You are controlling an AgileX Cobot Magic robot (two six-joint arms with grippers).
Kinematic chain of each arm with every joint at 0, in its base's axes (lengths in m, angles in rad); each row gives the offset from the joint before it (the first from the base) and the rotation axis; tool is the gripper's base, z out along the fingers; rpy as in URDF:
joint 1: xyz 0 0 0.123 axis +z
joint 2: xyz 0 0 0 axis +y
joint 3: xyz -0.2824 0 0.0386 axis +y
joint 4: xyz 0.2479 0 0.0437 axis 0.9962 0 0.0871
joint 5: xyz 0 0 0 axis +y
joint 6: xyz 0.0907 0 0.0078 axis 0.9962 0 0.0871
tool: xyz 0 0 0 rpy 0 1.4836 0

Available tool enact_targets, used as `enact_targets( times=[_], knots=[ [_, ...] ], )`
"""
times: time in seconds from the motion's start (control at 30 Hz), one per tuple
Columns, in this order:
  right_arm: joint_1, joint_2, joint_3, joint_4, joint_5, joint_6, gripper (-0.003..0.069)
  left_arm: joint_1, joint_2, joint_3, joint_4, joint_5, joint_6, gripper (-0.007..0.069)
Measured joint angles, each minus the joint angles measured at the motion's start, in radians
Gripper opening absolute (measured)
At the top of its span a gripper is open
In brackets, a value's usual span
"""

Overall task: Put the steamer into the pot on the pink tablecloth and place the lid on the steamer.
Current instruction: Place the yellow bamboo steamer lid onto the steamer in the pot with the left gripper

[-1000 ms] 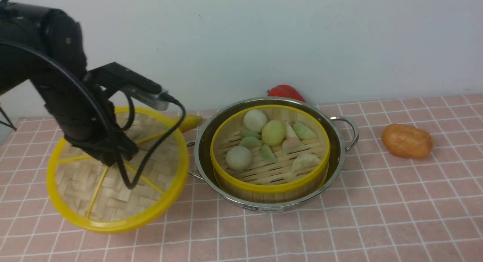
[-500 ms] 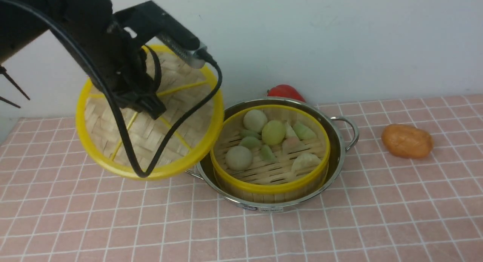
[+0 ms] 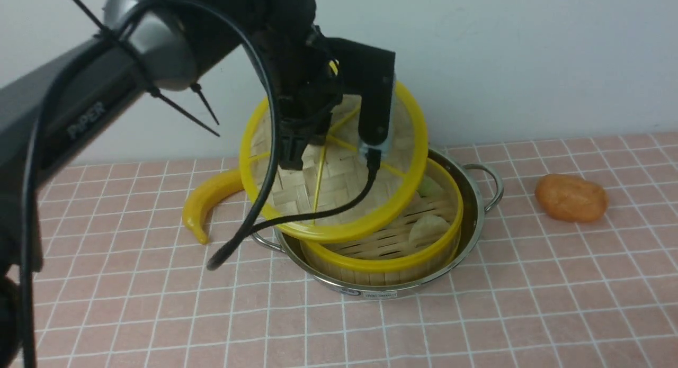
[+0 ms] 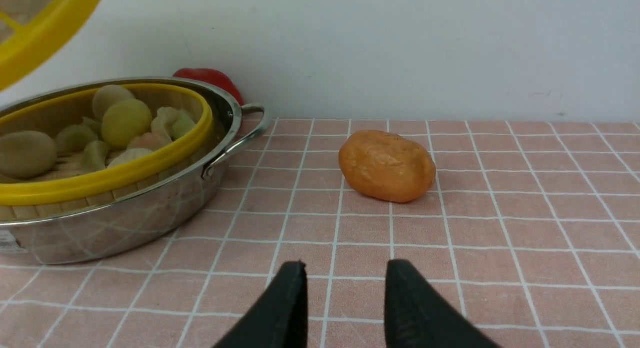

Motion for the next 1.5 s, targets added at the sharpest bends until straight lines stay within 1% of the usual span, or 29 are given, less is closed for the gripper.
enact_targets(
  times=[0.03,0.07,0.13,0.17,0.23,0.33,0.6,1.03,1.3,1.5],
  knots=[
    [0.0,0.0,0.0,0.0,0.0,0.0,0.024,-0.004,0.017,-0.006,-0.012,0.0,0.052,0.0116],
    [0.0,0.0,0.0,0.0,0.0,0.0,0.024,-0.005,0.027,-0.007,-0.017,0.0,0.079,0.0116],
    [0.0,0.0,0.0,0.0,0.0,0.0,0.024,-0.008,0.043,-0.007,-0.032,0.0,0.122,0.0116],
    [0.0,0.0,0.0,0.0,0.0,0.0,0.024,-0.008,0.045,-0.007,-0.034,0.0,0.125,0.0116],
    [0.0,0.0,0.0,0.0,0.0,0.0,0.024,-0.013,0.059,-0.007,-0.046,-0.002,0.177,0.0116],
    [0.0,0.0,0.0,0.0,0.0,0.0,0.024,-0.016,0.071,-0.007,-0.054,-0.033,0.236,0.0116],
    [0.0,0.0,0.0,0.0,0.0,0.0,0.024,-0.017,0.123,-0.009,-0.055,-0.137,0.33,0.0116],
    [0.0,0.0,0.0,0.0,0.0,0.0,0.024,-0.018,0.143,-0.009,-0.063,-0.137,0.345,0.0116],
    [0.0,0.0,0.0,0.0,0.0,0.0,0.0242,-0.018,0.151,-0.009,-0.109,-0.162,0.352,0.0116],
    [0.0,0.0,0.0,0.0,0.0,0.0,0.0242,-0.018,0.151,-0.009,-0.112,-0.165,0.346,0.0116]
  ],
)
